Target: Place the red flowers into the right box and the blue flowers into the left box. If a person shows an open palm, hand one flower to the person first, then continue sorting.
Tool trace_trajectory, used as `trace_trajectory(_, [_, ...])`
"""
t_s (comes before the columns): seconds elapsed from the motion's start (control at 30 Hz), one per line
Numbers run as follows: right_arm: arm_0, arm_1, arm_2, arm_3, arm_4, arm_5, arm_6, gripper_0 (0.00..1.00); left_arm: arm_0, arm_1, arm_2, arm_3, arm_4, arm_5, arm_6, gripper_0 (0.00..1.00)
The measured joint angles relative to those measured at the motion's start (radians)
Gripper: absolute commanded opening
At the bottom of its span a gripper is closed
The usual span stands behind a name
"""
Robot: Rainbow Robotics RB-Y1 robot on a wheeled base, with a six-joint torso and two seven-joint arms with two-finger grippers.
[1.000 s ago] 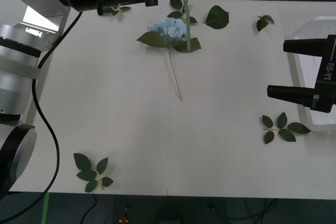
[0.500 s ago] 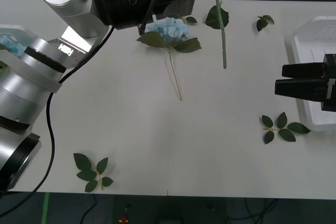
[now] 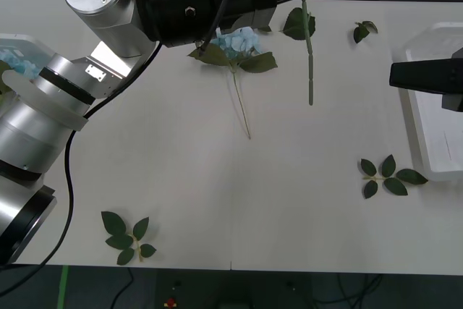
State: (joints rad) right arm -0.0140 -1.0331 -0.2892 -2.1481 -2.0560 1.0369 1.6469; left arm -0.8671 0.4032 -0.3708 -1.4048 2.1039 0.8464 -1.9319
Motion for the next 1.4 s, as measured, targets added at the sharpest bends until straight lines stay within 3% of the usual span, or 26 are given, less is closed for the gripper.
trace_trajectory(0.23, [-0.120, 0.035, 0.093, 0.031, 0.041, 0.000, -0.044, 1.00, 0.001, 0.009, -0.027, 0.000, 0.006, 0.000, -0.132, 0.00])
trace_trajectory(0.53, [-0.261, 0.090, 0.223, 0.095, 0.130, 0.000, -0.043, 1.00, 0.001, 0.011, -0.029, 0.000, 0.013, 0.000, -0.137, 0.00])
trace_trajectory(0.93, [-0.373, 0.156, 0.341, 0.180, 0.211, -0.001, -0.042, 1.00, 0.005, 0.014, -0.029, 0.000, 0.031, -0.001, -0.137, 0.00])
trace_trajectory(1.33, [-0.414, 0.182, 0.410, 0.196, 0.214, -0.032, -0.041, 0.99, 0.007, 0.014, -0.029, 0.000, 0.031, -0.001, -0.137, 0.00])
trace_trajectory(1.37, [-0.414, 0.184, 0.411, 0.196, 0.214, -0.032, -0.041, 0.86, 0.007, 0.014, -0.029, 0.001, 0.031, -0.001, -0.137, 0.00])
trace_trajectory(1.4, [-0.414, 0.186, 0.411, 0.196, 0.214, -0.032, -0.041, 0.49, 0.007, 0.014, -0.029, 0.001, 0.031, -0.001, -0.137, 0.00])
